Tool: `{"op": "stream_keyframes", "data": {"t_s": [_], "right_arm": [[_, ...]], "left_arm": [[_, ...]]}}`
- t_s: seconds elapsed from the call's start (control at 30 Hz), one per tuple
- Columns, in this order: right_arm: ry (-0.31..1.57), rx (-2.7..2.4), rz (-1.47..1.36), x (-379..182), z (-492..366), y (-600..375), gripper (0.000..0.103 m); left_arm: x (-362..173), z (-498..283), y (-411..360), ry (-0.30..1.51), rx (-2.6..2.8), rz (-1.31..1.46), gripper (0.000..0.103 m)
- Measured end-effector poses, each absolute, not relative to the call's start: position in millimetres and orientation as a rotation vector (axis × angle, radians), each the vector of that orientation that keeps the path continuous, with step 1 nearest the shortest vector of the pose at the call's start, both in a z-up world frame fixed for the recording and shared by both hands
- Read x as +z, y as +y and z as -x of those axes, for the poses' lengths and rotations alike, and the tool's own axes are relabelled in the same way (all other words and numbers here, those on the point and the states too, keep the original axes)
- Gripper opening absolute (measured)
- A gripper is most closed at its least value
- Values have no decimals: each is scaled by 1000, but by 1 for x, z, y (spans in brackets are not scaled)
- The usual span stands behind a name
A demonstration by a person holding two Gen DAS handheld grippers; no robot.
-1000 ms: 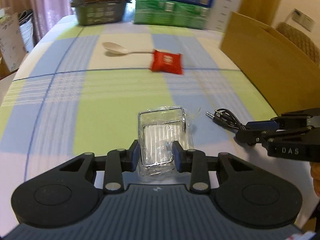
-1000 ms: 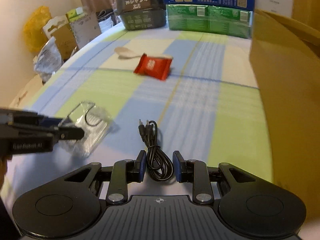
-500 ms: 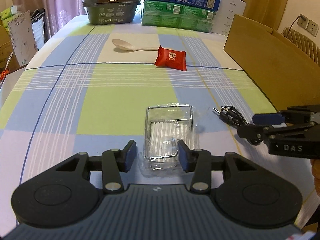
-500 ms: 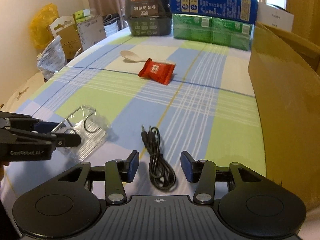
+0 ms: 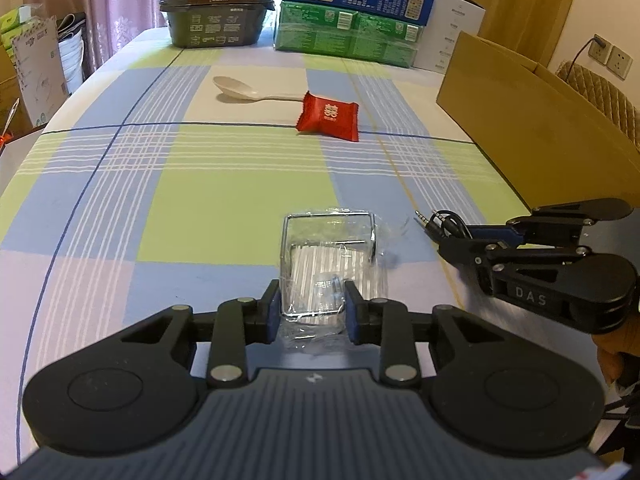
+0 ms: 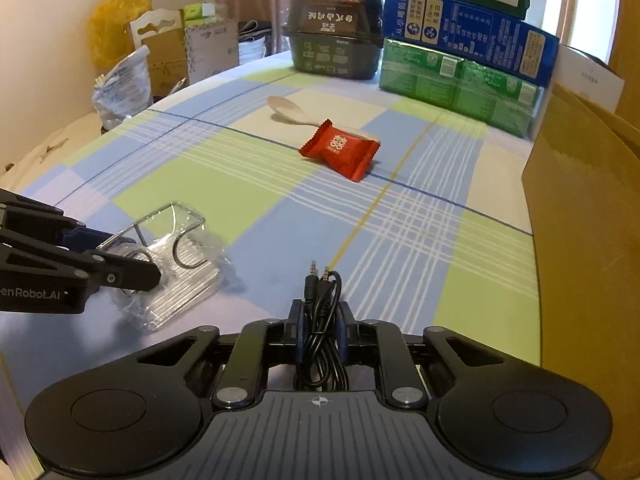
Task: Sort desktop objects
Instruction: 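Grasp the clear wire-frame packet with the left tool while the right tool grasps the black cable, then lift the packet and cable and carry them toward the cardboard box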
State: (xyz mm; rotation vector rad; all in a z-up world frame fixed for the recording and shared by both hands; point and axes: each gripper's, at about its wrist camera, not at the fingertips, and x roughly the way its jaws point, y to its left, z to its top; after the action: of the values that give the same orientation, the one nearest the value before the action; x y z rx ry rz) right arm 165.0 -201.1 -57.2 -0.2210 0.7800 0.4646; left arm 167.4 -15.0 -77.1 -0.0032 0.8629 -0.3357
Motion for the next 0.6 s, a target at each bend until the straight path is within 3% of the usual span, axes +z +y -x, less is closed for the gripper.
{"op": "stream_keyframes", "data": {"t_s": [0.6], "right_arm": [[746,381,33,1,-106,-233,11]], "left_arm": [[-41,-121,-43,837,-370,-4,26]]}}
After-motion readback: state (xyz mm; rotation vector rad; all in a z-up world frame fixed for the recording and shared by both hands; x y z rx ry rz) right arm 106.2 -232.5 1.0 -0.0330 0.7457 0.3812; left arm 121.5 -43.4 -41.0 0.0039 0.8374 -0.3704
